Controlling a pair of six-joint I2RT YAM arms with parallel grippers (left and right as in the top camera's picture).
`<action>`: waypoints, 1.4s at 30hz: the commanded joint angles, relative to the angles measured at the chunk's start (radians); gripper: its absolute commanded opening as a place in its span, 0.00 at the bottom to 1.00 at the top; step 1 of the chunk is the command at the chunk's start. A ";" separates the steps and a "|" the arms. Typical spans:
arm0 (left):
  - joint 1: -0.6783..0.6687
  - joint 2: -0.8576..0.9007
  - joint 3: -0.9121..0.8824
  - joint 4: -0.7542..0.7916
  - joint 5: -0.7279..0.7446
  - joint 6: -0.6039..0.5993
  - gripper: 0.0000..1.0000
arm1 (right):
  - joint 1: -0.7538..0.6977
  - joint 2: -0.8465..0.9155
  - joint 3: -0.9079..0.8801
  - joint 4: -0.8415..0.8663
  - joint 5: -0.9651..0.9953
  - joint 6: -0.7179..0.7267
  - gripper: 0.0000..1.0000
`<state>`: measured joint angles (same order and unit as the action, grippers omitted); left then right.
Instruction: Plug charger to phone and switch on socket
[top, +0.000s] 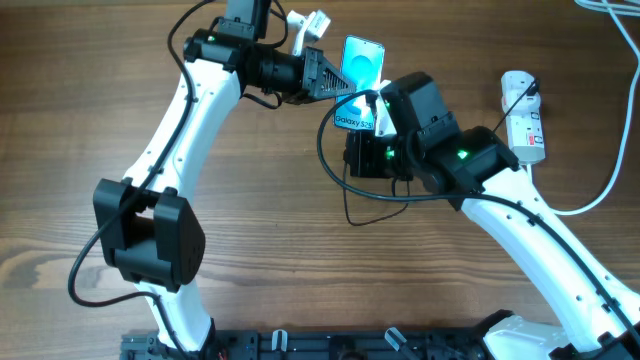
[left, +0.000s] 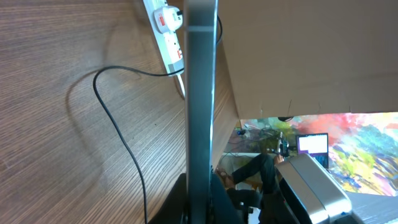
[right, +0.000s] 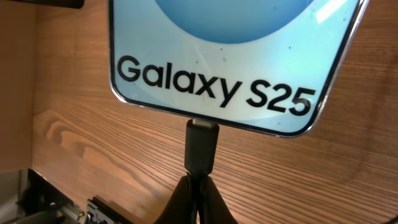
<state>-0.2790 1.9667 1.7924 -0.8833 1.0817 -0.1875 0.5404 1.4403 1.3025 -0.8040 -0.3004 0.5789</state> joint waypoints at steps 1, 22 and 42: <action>-0.007 -0.044 0.004 -0.023 0.048 0.027 0.04 | -0.037 0.003 0.021 0.052 0.038 -0.004 0.05; -0.007 -0.044 0.004 -0.077 0.095 0.027 0.04 | -0.056 0.003 0.021 0.097 0.063 -0.078 0.20; -0.026 -0.039 0.004 -0.150 0.142 0.372 0.04 | -0.294 -0.185 0.021 -0.269 0.103 0.000 1.00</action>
<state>-0.2890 1.9663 1.7969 -1.0199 1.0538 -0.0227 0.2497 1.2568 1.3075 -1.0561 -0.2787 0.5755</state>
